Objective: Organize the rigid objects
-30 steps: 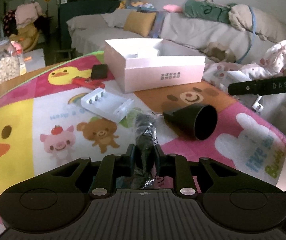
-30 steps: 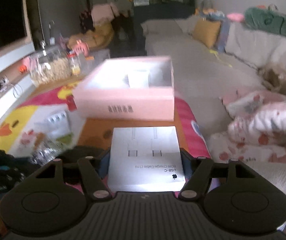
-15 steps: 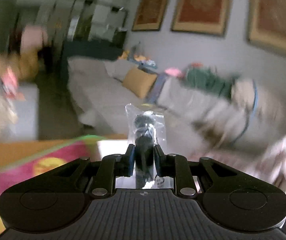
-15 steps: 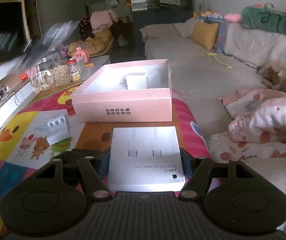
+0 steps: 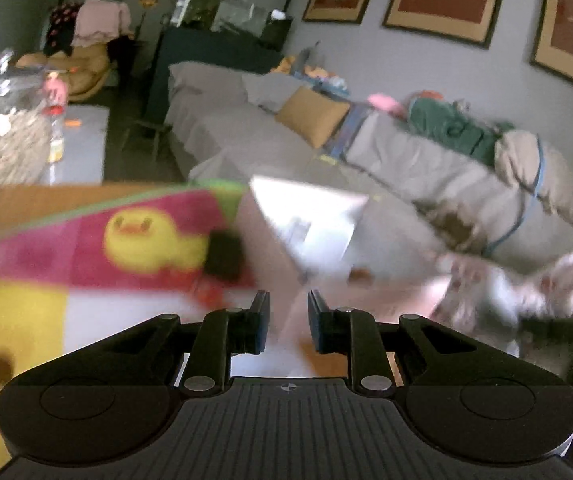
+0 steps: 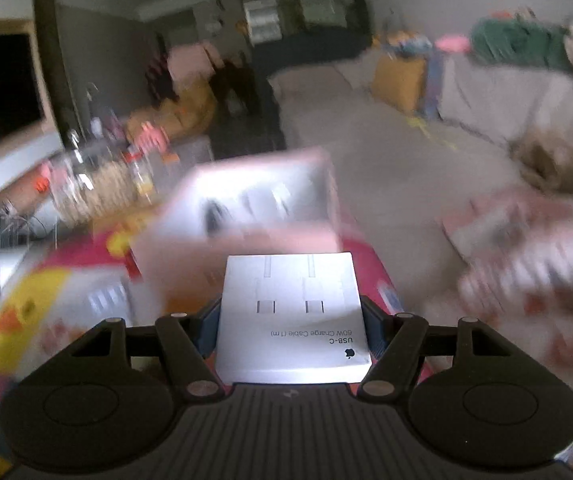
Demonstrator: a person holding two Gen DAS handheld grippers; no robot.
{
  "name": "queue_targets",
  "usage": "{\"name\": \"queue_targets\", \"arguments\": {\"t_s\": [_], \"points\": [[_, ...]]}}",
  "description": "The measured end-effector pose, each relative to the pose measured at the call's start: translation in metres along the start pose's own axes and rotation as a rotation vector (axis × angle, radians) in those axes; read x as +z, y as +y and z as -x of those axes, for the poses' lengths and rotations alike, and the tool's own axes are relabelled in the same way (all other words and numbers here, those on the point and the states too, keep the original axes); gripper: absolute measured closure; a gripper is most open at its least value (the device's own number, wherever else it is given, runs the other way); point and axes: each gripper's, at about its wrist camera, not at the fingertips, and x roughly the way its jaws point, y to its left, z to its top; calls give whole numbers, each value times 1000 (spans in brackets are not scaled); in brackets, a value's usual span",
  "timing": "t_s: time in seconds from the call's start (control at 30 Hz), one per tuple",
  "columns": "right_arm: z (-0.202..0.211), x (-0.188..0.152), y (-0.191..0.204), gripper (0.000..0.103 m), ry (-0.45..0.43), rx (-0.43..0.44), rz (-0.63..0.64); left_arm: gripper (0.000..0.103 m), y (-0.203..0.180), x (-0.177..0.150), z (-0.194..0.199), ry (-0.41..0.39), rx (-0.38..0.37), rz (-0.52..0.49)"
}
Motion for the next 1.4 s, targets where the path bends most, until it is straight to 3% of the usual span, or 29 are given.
{"name": "queue_targets", "arguments": {"t_s": [0.13, 0.17, 0.27, 0.33, 0.47, 0.6, 0.67, 0.8, 0.9, 1.0, 1.1, 1.13, 1.2, 1.4], "points": [[-24, 60, 23, 33, -109, 30, 6, 80, 20, -25, 7, 46, 64, 22], [-35, 76, 28, 28, -120, 24, 20, 80, 25, -27, 9, 53, 84, 26], [-64, 100, 43, 26, -49, -15, 53, 80, 38, -33, 13, 68, 143, 44], [-67, 93, 50, 26, -10, 24, 68, 80, 47, -38, 18, 66, 162, 66], [-64, 48, 66, 26, 71, 58, 162, 80, 55, -39, 22, 46, 150, 101], [-63, 5, 74, 26, 123, 19, 253, 80, 55, -19, 14, 18, 134, 148], [-63, -7, 76, 26, 120, -1, 282, 80, 54, 1, 2, 0, 85, 166], [-65, -11, 68, 26, 126, 16, 243, 80, 53, 48, -51, 56, -13, 133], [-62, -11, 62, 26, 116, 24, 216, 80, 54, 77, -97, 65, -9, 160], [-60, -13, 53, 26, 111, 37, 187, 80, 51, 95, -144, 55, 30, 141], [-62, -18, 46, 26, 122, 46, 161, 80, 49, 100, -191, 137, 142, 97], [-62, -20, 44, 26, 127, 49, 156, 86, 50, 99, -202, 162, 171, 80], [-60, -22, 41, 26, 130, 61, 154, 86, 54, 96, -214, 193, 187, 63], [-66, -26, 42, 26, 147, 92, 171, 83, 66, 84, -195, 231, 89, 15]]}}
